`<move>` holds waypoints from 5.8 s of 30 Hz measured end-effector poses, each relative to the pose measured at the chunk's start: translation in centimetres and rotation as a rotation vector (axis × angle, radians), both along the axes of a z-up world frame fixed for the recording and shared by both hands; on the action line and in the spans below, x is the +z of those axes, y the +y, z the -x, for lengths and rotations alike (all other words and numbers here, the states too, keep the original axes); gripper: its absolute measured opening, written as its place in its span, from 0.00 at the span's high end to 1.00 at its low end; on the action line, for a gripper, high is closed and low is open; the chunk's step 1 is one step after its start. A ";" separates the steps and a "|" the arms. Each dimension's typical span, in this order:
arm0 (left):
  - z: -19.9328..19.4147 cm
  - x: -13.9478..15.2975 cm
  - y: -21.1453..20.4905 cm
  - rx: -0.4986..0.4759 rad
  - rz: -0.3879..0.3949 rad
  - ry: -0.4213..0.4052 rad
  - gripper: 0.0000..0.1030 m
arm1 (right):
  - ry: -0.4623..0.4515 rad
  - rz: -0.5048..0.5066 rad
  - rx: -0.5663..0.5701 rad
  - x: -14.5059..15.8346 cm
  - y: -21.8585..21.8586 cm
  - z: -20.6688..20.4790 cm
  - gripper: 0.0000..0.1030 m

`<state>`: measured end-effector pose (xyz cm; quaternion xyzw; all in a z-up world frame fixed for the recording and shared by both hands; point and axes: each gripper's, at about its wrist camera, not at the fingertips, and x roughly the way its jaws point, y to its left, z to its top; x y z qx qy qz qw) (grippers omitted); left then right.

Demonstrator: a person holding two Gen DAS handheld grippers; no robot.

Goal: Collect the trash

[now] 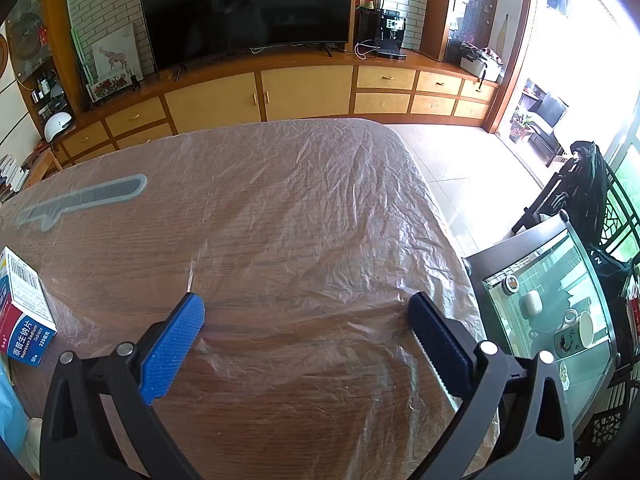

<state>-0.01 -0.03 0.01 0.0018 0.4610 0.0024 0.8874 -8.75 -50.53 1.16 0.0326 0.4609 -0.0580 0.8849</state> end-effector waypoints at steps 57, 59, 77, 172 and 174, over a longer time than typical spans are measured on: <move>-0.1 -0.1 -0.2 0.001 0.006 0.001 0.01 | -0.001 -0.001 -0.001 0.0 0.0 0.0 0.03; -0.1 -0.1 -0.2 0.001 0.006 0.001 0.01 | -0.001 -0.001 -0.001 0.0 0.0 0.0 0.03; -0.3 -0.1 -0.4 0.001 0.006 0.001 0.01 | 0.000 -0.001 -0.001 0.0 -0.1 0.1 0.03; 27.0 5.7 -14.0 -0.542 0.223 0.013 0.52 | -0.012 -0.233 0.423 7.8 16.3 22.7 0.59; 27.7 5.9 -14.0 -0.543 0.229 0.011 0.52 | -0.016 -0.239 0.435 8.1 16.2 23.6 0.59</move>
